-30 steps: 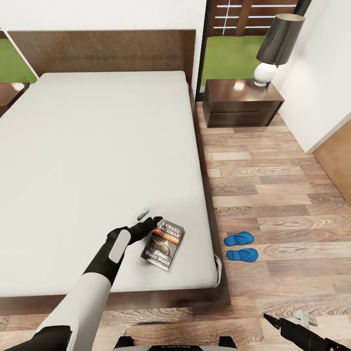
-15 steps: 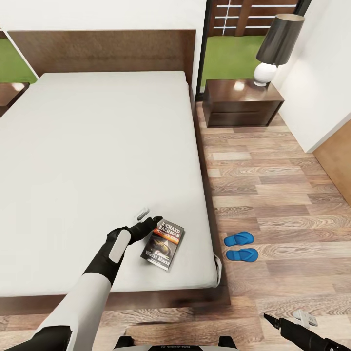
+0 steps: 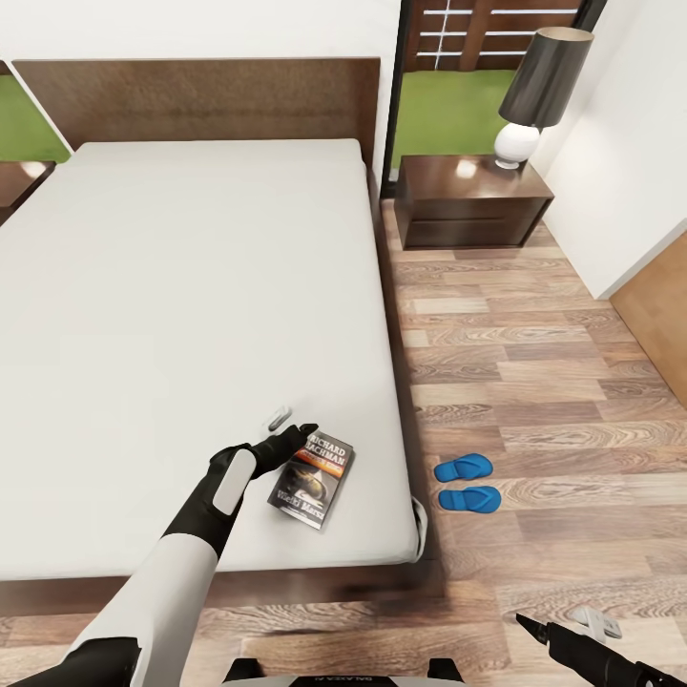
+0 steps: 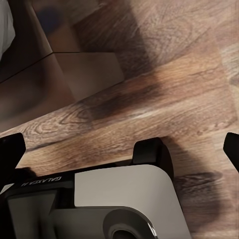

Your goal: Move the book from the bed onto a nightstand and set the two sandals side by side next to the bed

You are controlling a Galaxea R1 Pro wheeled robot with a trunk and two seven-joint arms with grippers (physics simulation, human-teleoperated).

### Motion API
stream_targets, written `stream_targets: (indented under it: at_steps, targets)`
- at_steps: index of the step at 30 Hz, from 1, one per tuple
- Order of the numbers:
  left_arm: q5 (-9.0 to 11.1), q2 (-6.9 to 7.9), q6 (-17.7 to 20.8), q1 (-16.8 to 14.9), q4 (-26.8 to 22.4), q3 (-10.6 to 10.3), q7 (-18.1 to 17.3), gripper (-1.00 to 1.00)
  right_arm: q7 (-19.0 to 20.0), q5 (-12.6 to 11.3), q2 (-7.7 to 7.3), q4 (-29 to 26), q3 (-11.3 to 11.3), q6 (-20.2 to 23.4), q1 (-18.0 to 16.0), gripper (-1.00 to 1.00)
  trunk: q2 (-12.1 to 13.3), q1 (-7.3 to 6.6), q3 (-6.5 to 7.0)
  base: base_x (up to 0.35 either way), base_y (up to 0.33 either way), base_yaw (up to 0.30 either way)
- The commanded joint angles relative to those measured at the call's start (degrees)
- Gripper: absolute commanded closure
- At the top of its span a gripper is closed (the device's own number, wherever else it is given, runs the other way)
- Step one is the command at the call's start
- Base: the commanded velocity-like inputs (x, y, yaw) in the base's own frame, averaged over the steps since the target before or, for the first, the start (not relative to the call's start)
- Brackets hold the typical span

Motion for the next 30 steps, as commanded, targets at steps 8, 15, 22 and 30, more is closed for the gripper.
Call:
stream_targets:
  at_steps: [8, 15, 22, 30]
  targets:
    - [0.13, -0.08, 0.51, -0.01, 0.01, 0.31, -0.05, -1.0, 0.46, 0.52, 0.05, -0.08, -0.38, 0.34, -0.05, -1.0, -0.02, 0.0, -0.04, 0.0, -0.04, 0.0]
    - [0.12, -0.08, 0.43, -0.01, 0.01, 0.31, -0.05, -1.0, 0.46, 0.52, 0.05, -0.08, -0.38, 0.34, -0.05, -1.0, -0.02, 0.0, -0.04, 0.0, -0.031, 0.0]
    - [0.15, -0.09, 0.42, -0.01, 0.02, 0.25, -0.05, -1.0, 0.46, 0.52, 0.05, -0.08, -0.39, 0.34, -0.05, -1.0, -0.02, 0.0, -0.04, 0.0, -0.003, 0.0]
    - [0.13, -0.16, 0.42, -0.01, 0.09, 0.23, -0.05, -1.0, 0.46, 0.52, 0.05, -0.08, -0.37, 0.34, -0.05, -1.0, -0.02, 0.0, -0.04, 0.0, -0.064, 0.0]
